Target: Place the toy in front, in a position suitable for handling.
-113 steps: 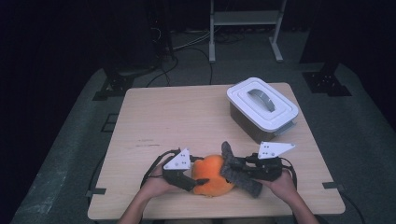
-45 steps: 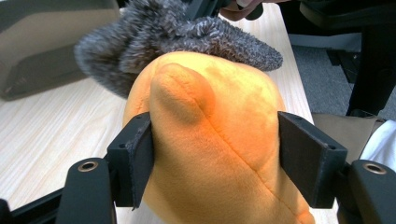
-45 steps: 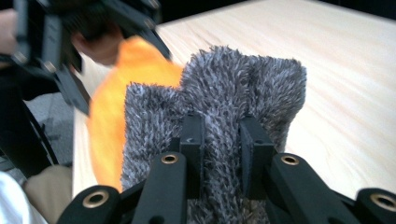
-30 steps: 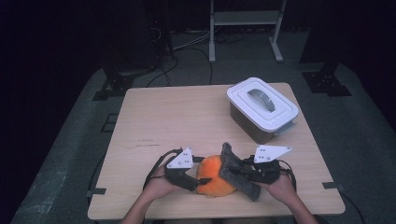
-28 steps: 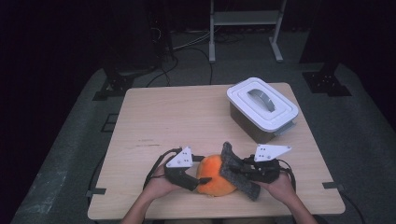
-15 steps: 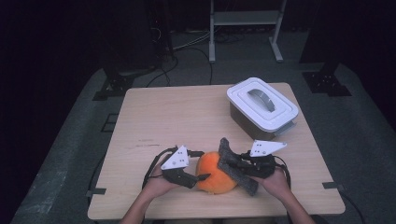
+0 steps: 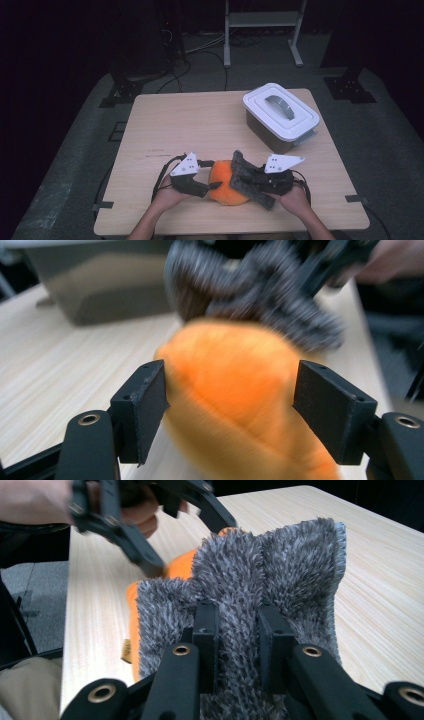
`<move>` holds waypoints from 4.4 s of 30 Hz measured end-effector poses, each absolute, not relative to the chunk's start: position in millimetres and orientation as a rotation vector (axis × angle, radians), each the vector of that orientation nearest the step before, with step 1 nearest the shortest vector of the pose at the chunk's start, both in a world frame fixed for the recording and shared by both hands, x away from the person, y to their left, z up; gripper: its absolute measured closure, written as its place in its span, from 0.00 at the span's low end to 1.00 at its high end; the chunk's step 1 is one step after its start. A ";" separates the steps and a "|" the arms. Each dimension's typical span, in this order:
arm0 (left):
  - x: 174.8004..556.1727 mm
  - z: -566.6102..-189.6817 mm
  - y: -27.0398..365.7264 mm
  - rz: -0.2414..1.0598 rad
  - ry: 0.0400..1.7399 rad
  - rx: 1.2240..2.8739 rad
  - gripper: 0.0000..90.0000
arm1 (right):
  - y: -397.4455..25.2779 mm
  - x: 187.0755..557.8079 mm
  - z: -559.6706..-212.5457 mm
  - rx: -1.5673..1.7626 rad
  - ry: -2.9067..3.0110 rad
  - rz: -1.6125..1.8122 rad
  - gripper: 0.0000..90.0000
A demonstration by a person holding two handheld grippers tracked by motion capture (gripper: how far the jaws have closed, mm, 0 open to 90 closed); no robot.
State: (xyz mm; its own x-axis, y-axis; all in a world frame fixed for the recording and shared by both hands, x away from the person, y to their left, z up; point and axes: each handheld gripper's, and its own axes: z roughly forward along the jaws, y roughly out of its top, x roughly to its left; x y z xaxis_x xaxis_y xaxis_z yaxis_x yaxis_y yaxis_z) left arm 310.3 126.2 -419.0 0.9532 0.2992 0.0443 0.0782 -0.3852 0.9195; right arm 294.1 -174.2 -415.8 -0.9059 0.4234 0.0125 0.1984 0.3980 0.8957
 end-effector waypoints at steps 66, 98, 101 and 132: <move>317.6 -428.7 121.8 0.171 0.363 1.961 0.54 | -172.6 284.2 -413.5 0.445 2.419 1.455 0.82; 318.0 -428.0 115.5 0.171 0.367 1.937 0.53 | -177.4 280.1 -409.8 0.371 2.453 1.385 0.83; 317.7 -427.8 115.1 0.168 0.356 1.936 0.52 | -175.1 285.3 -404.2 0.399 2.418 1.402 0.83; 304.6 -426.4 99.7 0.183 0.229 1.977 0.40 | -178.4 289.2 -393.4 0.390 2.464 1.418 0.83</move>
State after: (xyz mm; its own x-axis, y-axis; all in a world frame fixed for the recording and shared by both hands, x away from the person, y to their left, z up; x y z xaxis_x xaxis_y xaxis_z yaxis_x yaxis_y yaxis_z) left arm 304.6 99.7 -426.4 0.9696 0.2434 0.0239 0.0769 -0.3962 0.9150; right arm 289.2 -178.4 -393.4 -0.9268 0.3622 -0.0990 0.0963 0.4841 0.8697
